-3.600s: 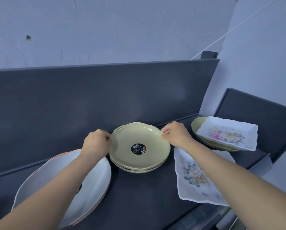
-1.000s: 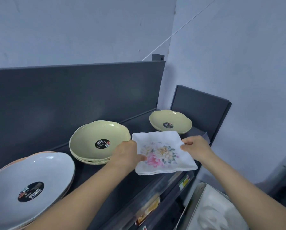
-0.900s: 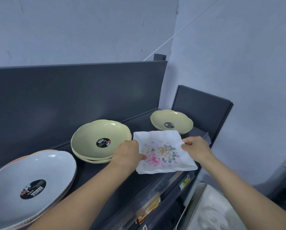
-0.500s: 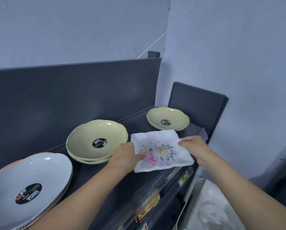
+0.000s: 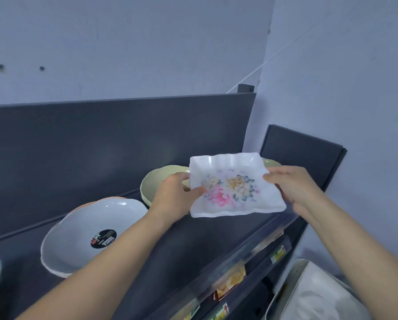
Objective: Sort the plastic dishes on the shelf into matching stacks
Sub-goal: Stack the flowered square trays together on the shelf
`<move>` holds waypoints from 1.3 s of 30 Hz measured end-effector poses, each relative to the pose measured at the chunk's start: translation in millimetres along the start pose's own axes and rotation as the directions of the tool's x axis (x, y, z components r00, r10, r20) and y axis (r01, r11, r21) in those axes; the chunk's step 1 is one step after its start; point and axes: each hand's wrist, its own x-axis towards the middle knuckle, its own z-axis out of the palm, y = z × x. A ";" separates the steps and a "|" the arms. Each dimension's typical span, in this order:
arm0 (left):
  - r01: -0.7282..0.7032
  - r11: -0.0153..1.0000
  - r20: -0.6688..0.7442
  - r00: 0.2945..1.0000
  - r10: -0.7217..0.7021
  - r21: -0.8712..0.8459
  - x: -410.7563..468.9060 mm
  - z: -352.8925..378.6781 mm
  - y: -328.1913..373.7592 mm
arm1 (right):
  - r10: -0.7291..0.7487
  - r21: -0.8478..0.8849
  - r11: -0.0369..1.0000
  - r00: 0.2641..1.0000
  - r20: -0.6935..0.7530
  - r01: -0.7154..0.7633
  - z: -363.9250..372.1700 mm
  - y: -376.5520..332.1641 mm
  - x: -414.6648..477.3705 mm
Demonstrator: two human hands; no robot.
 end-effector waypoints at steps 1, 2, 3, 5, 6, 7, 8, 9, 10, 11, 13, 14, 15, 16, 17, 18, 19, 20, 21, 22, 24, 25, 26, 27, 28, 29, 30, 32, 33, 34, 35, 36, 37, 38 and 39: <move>0.003 1.000 -0.012 1.000 -0.003 -0.013 -8.3 -14.4 -4.3 | -0.016 0.009 1.000 0.999 0.029 0.016 12.5 -6.9 -8.4; 0.004 1.000 -0.029 1.000 -0.005 -0.022 -17.3 -29.5 -9.1 | -0.030 0.017 0.999 0.998 0.061 0.030 26.0 -13.0 -16.8; 0.007 1.000 -0.051 0.999 -0.009 -0.030 -27.3 -44.9 -13.5 | -0.042 0.022 0.999 0.996 0.084 0.040 40.1 -17.3 -24.2; 0.034 0.997 -0.097 0.994 -0.041 -0.065 -47.1 -76.2 -23.3 | -0.054 0.021 0.998 0.990 0.133 0.052 68.1 -25.4 -39.9; 0.050 0.994 -0.115 0.992 -0.061 -0.095 -57.4 -92.6 -28.7 | -0.061 0.021 0.998 0.984 0.167 0.058 82.5 -29.6 -48.0; 0.067 0.990 -0.130 0.988 -0.083 -0.124 -67.5 -108.6 -34.2 | -0.067 0.019 0.998 0.978 0.199 0.065 96.9 -33.5 -56.2; 0.082 0.986 -0.144 0.984 -0.103 -0.145 -78.0 -124.5 -39.1 | -0.073 0.016 0.997 0.970 0.234 0.071 111.1 -37.9 -64.9; 0.092 0.983 -0.163 0.979 -0.118 -0.159 -89.1 -140.1 -43.9 | -0.080 0.022 0.997 0.962 0.262 0.077 125.2 -41.4 -72.9; 0.102 0.980 -0.187 0.973 -0.133 -0.168 -100.6 -154.8 -48.3 | -0.087 0.028 0.996 0.954 0.288 0.083 138.8 -45.4 -82.1; 0.112 0.977 -0.212 0.966 -0.150 -0.182 -112.6 -168.3 -51.7 | -0.092 0.036 0.996 0.947 0.309 0.085 151.9 -48.9 -90.8; 0.137 0.966 -0.256 0.947 -0.193 -0.219 -136.9 -193.7 -59.4 | -0.101 0.054 0.995 0.930 0.355 0.088 177.6 -56.3 -110.0; 0.147 0.961 -0.273 0.939 -0.210 -0.233 -148.7 -205.1 -63.4 | -0.105 0.067 0.994 0.920 0.378 0.086 190.0 -59.9 -119.9; 0.152 0.958 -0.291 0.931 -0.222 -0.244 -160.6 -216.3 -67.7 | -0.114 0.084 0.993 0.908 0.403 0.087 202.3 -63.0 -129.3; 0.153 0.956 -0.311 0.922 -0.229 -0.251 -172.2 -226.9 -71.8 | -0.129 0.100 0.990 0.895 0.426 0.095 214.4 -66.1 -138.7; 0.156 0.955 -0.335 0.912 -0.236 -0.251 -183.7 -237.2 -76.2 | -0.151 0.112 0.987 0.883 0.445 0.112 226.4 -68.8 -147.3; 0.162 0.955 -0.361 0.899 -0.247 -0.250 -194.7 -246.9 -80.8 | -0.172 0.115 0.984 0.869 0.464 0.134 237.9 -71.1 -155.7; 0.169 0.953 -0.389 0.884 -0.259 -0.251 -205.5 -256.0 -85.0 | -0.192 0.119 0.981 0.853 0.485 0.153 249.3 -72.6 -163.2; 0.176 0.951 -0.416 0.867 -0.273 -0.255 -215.6 -264.8 -89.0 | -0.206 0.120 0.978 0.835 0.511 0.168 260.0 -74.7 -171.5; 0.184 0.948 -0.440 0.851 -0.286 -0.260 -225.1 -272.9 -93.2 | -0.215 0.120 0.977 0.818 0.533 0.179 270.4 -76.1 -178.7; 0.192 0.945 -0.460 0.836 -0.298 -0.264 -234.1 -280.3 -97.3 | -0.220 0.118 0.975 0.803 0.554 0.186 279.8 -77.9 -186.1; 0.221 0.942 -0.490 0.810 -0.322 -0.253 -249.9 -292.0 -105.2 | -0.219 0.114 0.975 0.777 0.590 0.189 296.8 -80.0 -199.2; 0.247 0.939 -0.501 0.797 -0.337 -0.238 -256.9 -296.3 -109.5 | -0.213 0.106 0.977 0.766 0.606 0.187 304.6 -79.7 -204.7; 0.275 0.935 -0.509 0.785 -0.353 -0.223 -263.3 -299.2 -113.9 | -0.205 0.092 0.978 0.757 0.620 0.189 312.0 -78.2 -209.6; 0.304 0.929 -0.514 0.773 -0.371 -0.213 -268.6 -300.8 -119.0 | -0.197 0.079 0.978 0.748 0.633 0.191 319.0 -75.1 -213.0; 0.333 0.921 -0.516 0.762 -0.390 -0.204 -273.3 -301.5 -124.9 | -0.183 0.061 0.980 0.743 0.644 0.188 325.5 -71.2 -215.8; 0.363 0.911 -0.518 0.750 -0.411 -0.197 -276.9 -301.3 -131.2 | -0.163 0.047 0.983 0.738 0.654 0.175 332.4 -65.4 -217.4; 0.393 0.900 -0.519 0.737 -0.432 -0.189 -279.6 -300.4 -138.6 | -0.140 0.025 0.986 0.734 0.665 0.165 338.3 -59.1 -218.7; 0.452 0.877 -0.514 0.720 -0.467 -0.163 -282.4 -297.5 -156.1 | -0.109 -0.044 0.981 0.722 0.684 0.190 347.2 -45.3 -221.8; 0.481 0.867 -0.509 0.718 -0.475 -0.131 -282.5 -295.7 -164.7 | -0.103 -0.072 0.975 0.722 0.684 0.208 351.2 -36.6 -222.3; 0.506 0.858 -0.510 0.717 -0.476 -0.088 -282.3 -293.5 -172.1 | -0.098 -0.097 0.970 0.727 0.680 0.221 354.1 -28.1 -223.0; 0.528 0.848 -0.517 0.714 -0.471 -0.044 -281.5 -291.4 -178.0 | -0.089 -0.115 0.968 0.734 0.674 0.223 356.6 -20.3 -223.8; 0.541 0.841 -0.526 0.712 -0.466 -0.012 -280.3 -289.1 -181.9 | -0.076 -0.132 0.967 0.738 0.671 0.220 358.3 -14.2 -225.0; 0.549 0.836 -0.532 0.710 -0.462 0.007 -278.5 -287.1 -185.0 | -0.077 -0.140 0.964 0.739 0.669 0.227 359.9 -8.6 -225.1; 0.555 0.831 -0.536 0.709 -0.459 0.022 -277.0 -285.5 -187.5 | -0.085 -0.151 0.958 0.742 0.665 0.245 360.7 -5.3 -225.4; 0.563 0.825 -0.540 0.707 -0.457 0.040 -275.7 -284.2 -188.9 | -0.096 -0.157 0.952 0.746 0.659 0.261 361.9 -2.3 -224.8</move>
